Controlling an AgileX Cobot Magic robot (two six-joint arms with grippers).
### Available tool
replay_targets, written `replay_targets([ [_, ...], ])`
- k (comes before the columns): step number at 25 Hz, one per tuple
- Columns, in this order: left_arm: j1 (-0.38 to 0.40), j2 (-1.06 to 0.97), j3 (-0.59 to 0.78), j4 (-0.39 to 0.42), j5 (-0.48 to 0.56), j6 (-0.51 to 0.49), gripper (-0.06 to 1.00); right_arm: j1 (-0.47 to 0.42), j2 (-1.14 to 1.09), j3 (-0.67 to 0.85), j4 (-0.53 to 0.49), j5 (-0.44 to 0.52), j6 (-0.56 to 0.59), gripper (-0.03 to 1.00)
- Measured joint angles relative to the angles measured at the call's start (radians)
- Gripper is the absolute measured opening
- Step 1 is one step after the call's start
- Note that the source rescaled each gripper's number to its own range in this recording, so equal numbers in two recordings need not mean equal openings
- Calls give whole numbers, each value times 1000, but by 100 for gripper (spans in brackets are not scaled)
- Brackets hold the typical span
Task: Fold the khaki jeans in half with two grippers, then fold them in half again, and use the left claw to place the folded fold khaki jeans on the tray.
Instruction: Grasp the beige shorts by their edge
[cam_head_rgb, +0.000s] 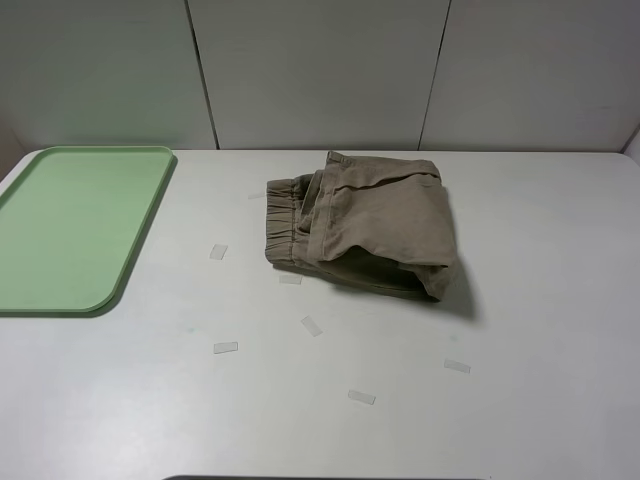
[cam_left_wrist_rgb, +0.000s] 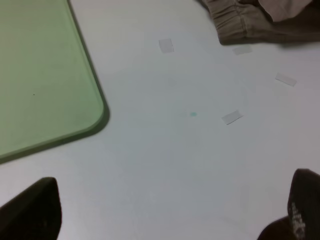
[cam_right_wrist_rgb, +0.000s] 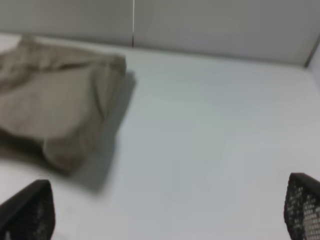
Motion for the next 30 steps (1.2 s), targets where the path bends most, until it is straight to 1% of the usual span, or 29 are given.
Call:
replay_targets([
  [3,0,0,0,0,0,0,100,0,0,8,-7,13,9,99],
  [8,0,0,0,0,0,0,100,0,-1,8,-57,13,68,99],
  [11,0,0,0,0,0,0,100,9,-1,8,-70,13,72,99],
  [14,0,0,0,0,0,0,100,77,-1,9,-102,13,72,99],
  [17,0,0,0,0,0,0,100,163,-1,14,-182,10,98,99],
  [20,0,0,0,0,0,0,100,237,-1,14,-205,5,121,99],
  [23,0,0,0,0,0,0,100,272,-1,14,-206,3,124,99],
  [26,0,0,0,0,0,0,100,279,-1,14,-202,3,126,99],
  [30,0,0,0,0,0,0,100,324,-1,14,-183,5,170,99],
])
